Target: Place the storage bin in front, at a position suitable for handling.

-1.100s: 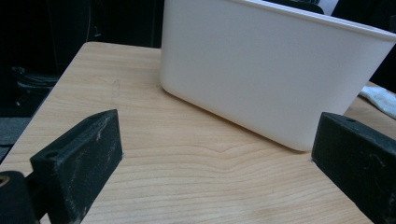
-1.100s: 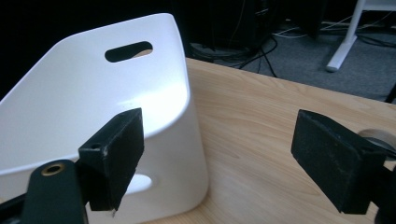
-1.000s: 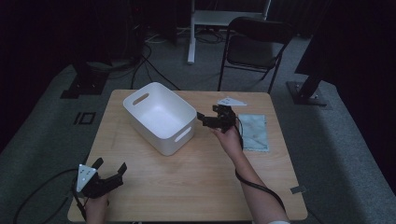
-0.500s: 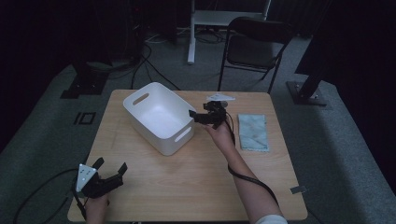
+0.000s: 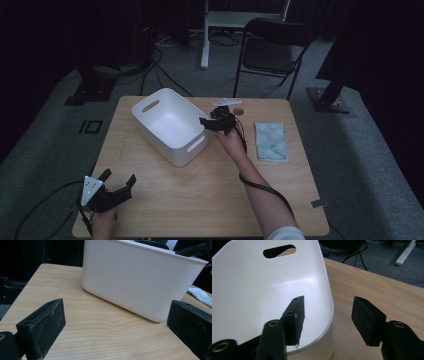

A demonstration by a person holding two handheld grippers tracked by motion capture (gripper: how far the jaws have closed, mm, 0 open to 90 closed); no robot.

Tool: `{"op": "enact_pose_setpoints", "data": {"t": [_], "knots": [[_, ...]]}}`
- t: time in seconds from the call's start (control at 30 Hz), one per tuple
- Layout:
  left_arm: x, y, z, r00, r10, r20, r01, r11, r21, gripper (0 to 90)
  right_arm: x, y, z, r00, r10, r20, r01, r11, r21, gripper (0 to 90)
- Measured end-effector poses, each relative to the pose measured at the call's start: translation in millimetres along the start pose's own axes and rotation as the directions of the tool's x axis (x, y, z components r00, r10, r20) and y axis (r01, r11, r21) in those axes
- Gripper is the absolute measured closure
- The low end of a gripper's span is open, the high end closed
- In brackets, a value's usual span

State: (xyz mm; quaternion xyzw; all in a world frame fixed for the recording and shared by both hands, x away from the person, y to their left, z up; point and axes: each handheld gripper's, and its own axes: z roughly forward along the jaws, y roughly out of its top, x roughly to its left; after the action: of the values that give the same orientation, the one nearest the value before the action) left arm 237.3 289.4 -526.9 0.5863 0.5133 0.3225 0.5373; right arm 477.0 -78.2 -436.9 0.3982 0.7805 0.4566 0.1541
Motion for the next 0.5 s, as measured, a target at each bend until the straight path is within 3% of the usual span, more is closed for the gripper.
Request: {"op": "enact_pose_setpoints", "data": {"t": [0.2, 0.27, 0.37, 0.5], "knots": [[-0.2, -0.3, 0.4, 1.0000, -0.001, -0.001, 0.001, 1.0000, 0.007, 2.2, -0.1, 2.3, 7.9, 0.9998, 0.015, -0.011, -0.014, 0.998, 0.061, 56.1], [-0.2, -0.3, 0.5, 1.0000, -0.002, -0.001, 0.002, 1.0000, 0.006, 2.2, 1.9, 2.8, 11.6, 1.0000, 0.001, -0.005, 0.000, 0.996, 0.088, 56.2], [-0.7, -0.4, 0.5, 1.0000, -0.003, 0.000, 0.003, 1.0000, 0.004, 2.2, 4.3, 4.1, 15.3, 0.9998, -0.008, 0.018, 0.006, 0.995, 0.101, 57.8], [-0.7, -0.5, 0.4, 1.0000, -0.006, 0.002, 0.006, 1.0000, -0.002, 2.2, 5.2, 5.7, 19.3, 0.9999, 0.006, 0.010, -0.007, 0.993, 0.120, 68.2]]}}
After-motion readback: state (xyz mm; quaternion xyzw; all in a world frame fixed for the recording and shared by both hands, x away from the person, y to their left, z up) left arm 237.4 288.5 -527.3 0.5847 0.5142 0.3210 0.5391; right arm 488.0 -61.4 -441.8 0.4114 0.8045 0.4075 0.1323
